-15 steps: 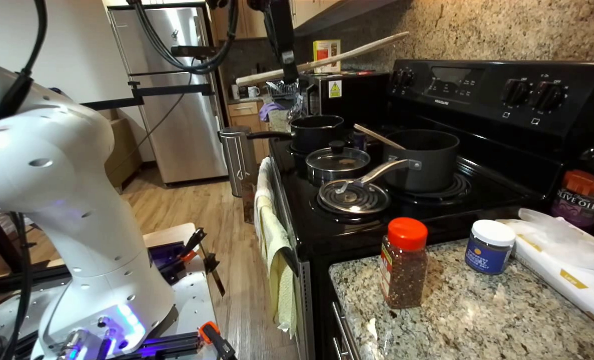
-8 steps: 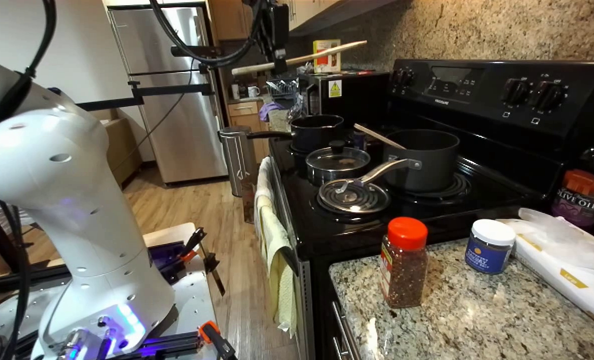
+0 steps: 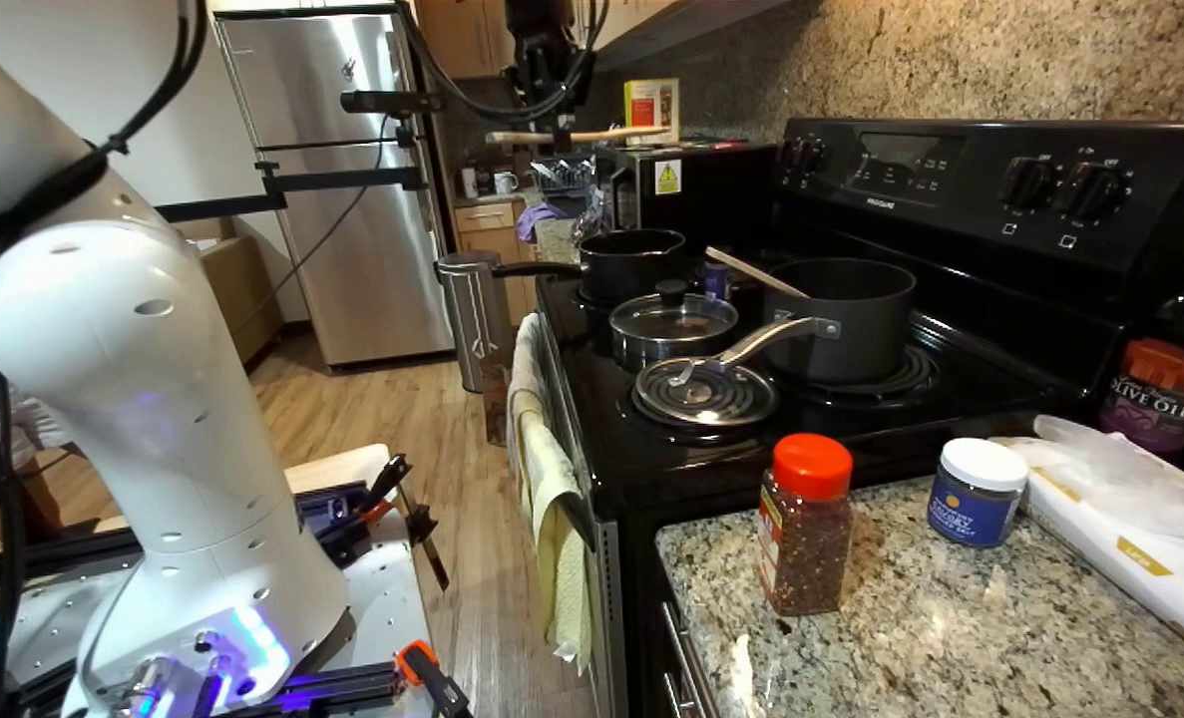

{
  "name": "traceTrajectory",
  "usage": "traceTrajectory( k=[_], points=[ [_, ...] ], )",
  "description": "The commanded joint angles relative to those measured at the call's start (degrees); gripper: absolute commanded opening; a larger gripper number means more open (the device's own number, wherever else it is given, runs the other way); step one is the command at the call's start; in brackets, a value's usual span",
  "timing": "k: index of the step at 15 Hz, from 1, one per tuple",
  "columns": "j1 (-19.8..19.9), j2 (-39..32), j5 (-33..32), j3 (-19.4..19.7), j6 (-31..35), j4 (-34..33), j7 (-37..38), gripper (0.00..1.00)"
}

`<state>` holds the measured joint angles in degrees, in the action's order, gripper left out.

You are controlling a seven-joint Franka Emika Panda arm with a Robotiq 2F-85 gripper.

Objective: Pick up the wooden spoon from the container on the right and put it inside the pot on the left side of the stove

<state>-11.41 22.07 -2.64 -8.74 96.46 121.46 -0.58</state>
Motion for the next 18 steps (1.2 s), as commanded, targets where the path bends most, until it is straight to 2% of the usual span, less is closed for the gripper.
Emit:
traceTrajectory(
  k=[1, 4, 7, 8, 9, 16, 17, 18],
  points=[
    [-1.0, -11.9, 0.2, -1.7, -5.3, -10.5, -5.5, 0.07],
    [-2.0, -19.0, -0.3, -3.2, -8.5, -16.5, -9.9, 0.07],
    [-2.2, -22.1, -0.8, -3.6, -12.5, -19.7, -16.0, 0.07],
    [-2.1, -20.4, -0.2, -3.7, -9.1, -16.5, -11.7, 0.07],
    [-2.1, -21.2, -0.2, -3.7, -9.4, -17.2, -12.1, 0.27],
    [-2.0, -21.4, -0.2, -3.7, -9.3, -17.2, -12.1, 0.27],
    [-2.0, -21.4, -0.2, -3.7, -9.3, -17.2, -12.1, 0.07],
    [-2.2, -22.2, -1.1, -3.8, -9.6, -18.4, -13.1, 0.07]
  ],
)
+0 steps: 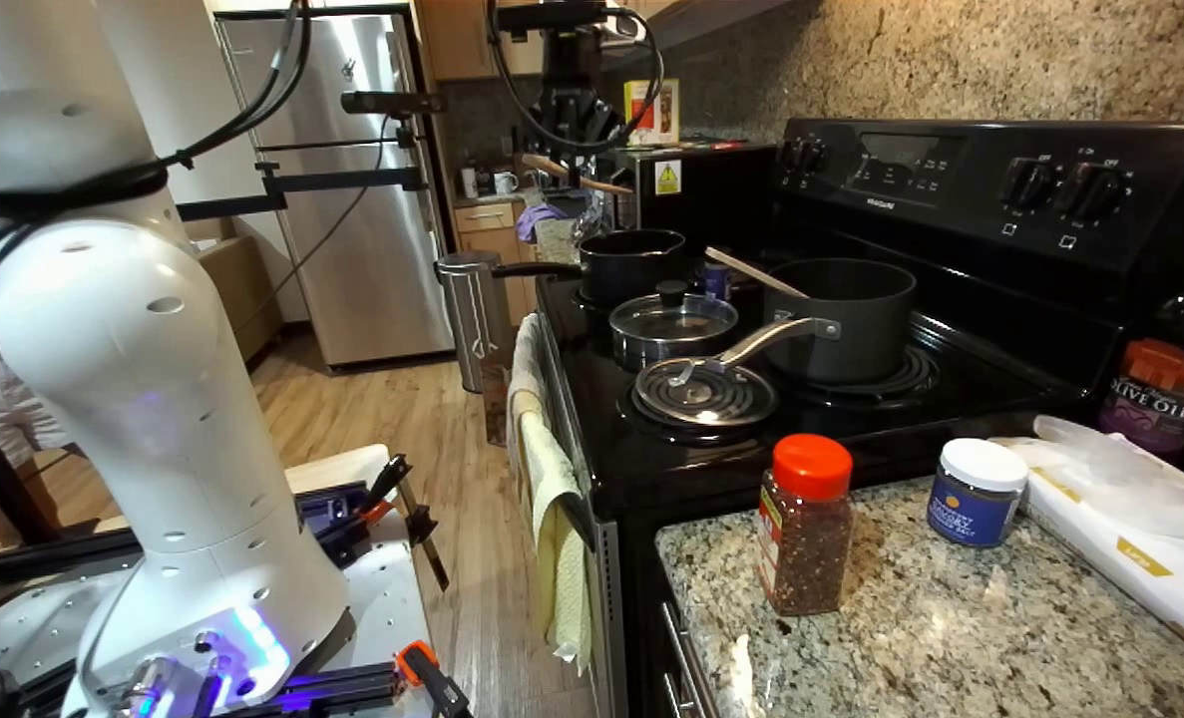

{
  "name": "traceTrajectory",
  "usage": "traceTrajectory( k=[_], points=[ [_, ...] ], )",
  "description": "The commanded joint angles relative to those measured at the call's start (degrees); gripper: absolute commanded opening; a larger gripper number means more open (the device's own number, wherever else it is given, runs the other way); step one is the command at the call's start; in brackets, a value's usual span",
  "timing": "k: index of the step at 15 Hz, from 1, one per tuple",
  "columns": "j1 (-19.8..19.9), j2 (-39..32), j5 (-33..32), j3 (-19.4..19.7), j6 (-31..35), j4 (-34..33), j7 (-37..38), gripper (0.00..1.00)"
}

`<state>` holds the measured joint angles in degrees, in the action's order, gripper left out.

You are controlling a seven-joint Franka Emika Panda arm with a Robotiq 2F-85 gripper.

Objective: Pick up the wooden spoon from the container on the right and put it inside the pot on the left side of the stove

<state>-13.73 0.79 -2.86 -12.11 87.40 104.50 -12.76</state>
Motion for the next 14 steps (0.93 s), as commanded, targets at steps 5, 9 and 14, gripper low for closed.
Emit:
traceTrajectory(
  k=[5, 9, 14],
  points=[
    [-1.1, -10.5, -7.0, -2.0, -8.2, -14.6, -5.3, 0.07],
    [-3.3, -20.3, -12.4, -3.0, -14.4, -27.2, -10.7, 0.07],
    [-7.5, -32.4, -17.5, -2.9, -19.4, -41.6, -16.2, 0.07]
  ],
)
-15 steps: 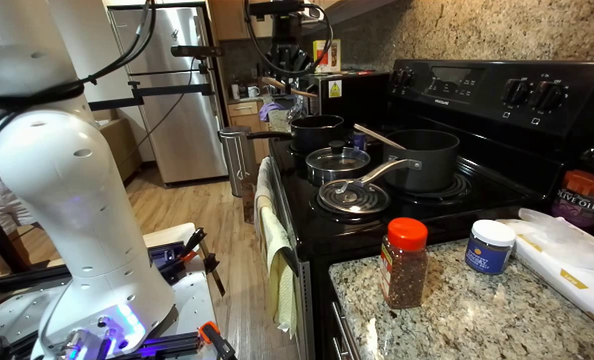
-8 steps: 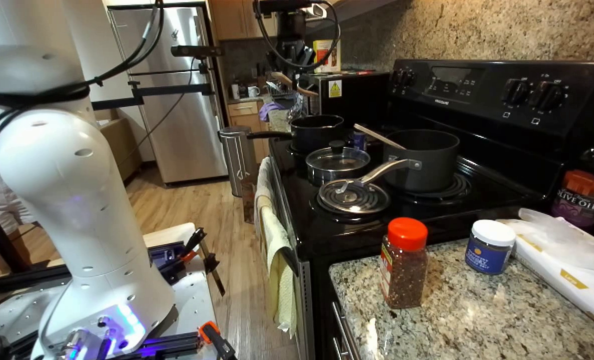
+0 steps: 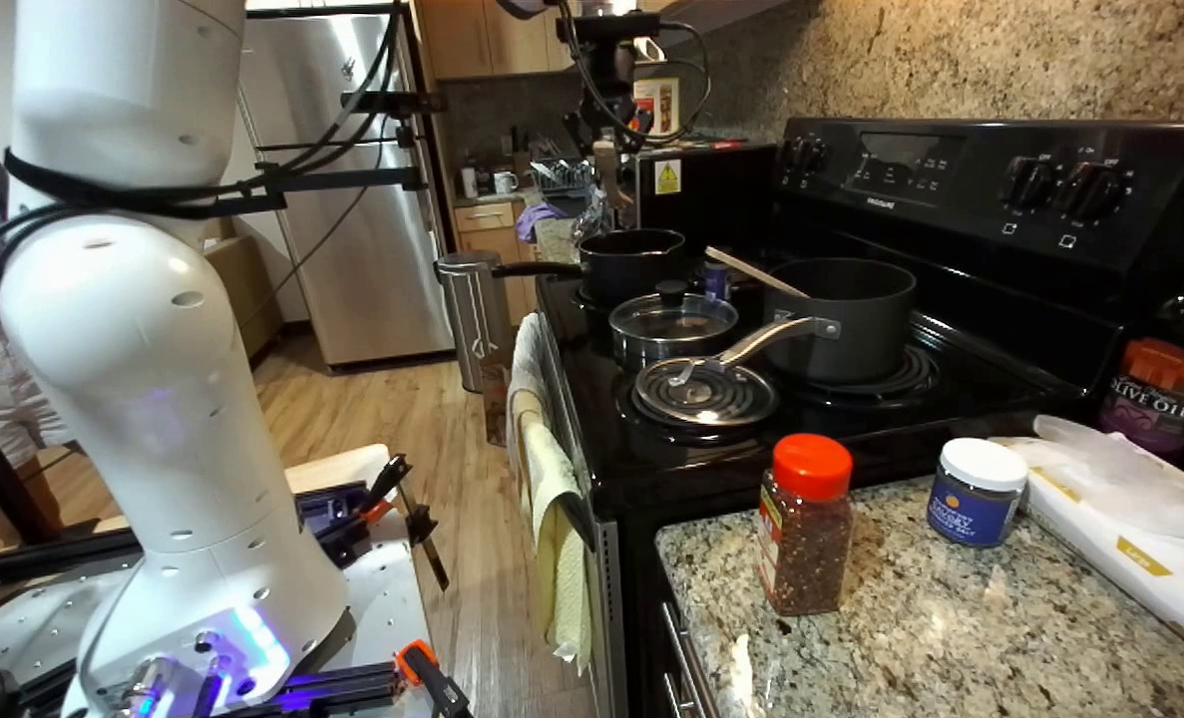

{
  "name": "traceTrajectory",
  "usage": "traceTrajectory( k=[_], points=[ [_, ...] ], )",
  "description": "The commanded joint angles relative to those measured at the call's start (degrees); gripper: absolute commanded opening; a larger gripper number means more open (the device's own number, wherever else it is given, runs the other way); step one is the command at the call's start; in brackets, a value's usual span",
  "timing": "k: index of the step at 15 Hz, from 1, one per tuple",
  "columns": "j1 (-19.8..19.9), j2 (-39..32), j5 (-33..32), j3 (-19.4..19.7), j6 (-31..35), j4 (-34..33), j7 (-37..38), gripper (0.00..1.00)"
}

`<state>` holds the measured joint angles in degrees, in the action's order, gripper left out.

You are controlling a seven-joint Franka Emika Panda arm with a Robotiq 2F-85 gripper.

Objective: Pick up the wooden spoon from the container on the right and put it inside the pot on the left side of the stove

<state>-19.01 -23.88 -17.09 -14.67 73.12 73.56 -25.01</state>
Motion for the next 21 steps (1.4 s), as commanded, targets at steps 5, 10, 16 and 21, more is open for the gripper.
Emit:
traceTrajectory(
  k=[5, 10, 16, 21],
  points=[
    [-6.1, -15.9, -6.6, 0.9, -4.8, -20.0, -7.2, 0.07],
    [-8.8, -23.5, -9.3, 2.3, -7.5, -29.5, -8.7, 0.07],
    [-11.0, -29.9, -11.6, 4.2, -7.8, -36.6, -11.7, 0.07],
    [-12.4, -31.6, -10.5, 7.2, -6.5, -38.0, -14.5, 0.07]
  ],
)
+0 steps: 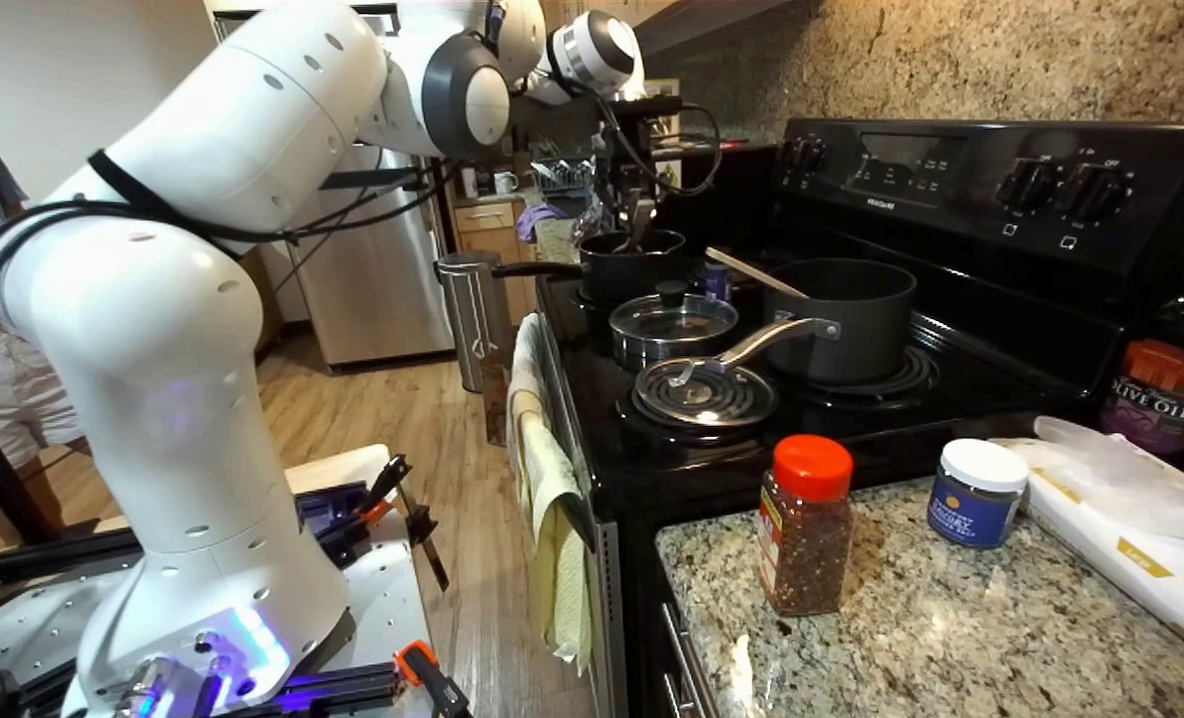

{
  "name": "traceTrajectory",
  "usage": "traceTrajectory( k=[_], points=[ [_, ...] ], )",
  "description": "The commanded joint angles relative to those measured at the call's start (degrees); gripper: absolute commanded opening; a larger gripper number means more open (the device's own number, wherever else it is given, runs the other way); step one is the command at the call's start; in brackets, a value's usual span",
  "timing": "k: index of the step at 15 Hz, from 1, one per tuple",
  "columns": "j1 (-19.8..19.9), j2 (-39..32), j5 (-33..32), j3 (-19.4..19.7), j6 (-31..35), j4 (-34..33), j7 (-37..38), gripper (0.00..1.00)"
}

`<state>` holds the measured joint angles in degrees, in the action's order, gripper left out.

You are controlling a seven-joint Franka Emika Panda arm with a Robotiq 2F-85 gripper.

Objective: Pick up the wooden spoon from the container on the right and put it inside the pot on the left side of the stove

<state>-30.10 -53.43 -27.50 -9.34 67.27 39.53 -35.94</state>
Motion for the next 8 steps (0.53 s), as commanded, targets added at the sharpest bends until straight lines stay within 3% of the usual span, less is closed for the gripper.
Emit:
traceTrajectory(
  k=[1, 8],
  points=[
    [-1.6, -2.4, -0.1, 2.2, -0.7, -4.3, -4.3, 0.07],
    [-2.5, -4.0, 1.3, 2.8, -0.6, -6.0, -9.3, 0.08]
  ],
)
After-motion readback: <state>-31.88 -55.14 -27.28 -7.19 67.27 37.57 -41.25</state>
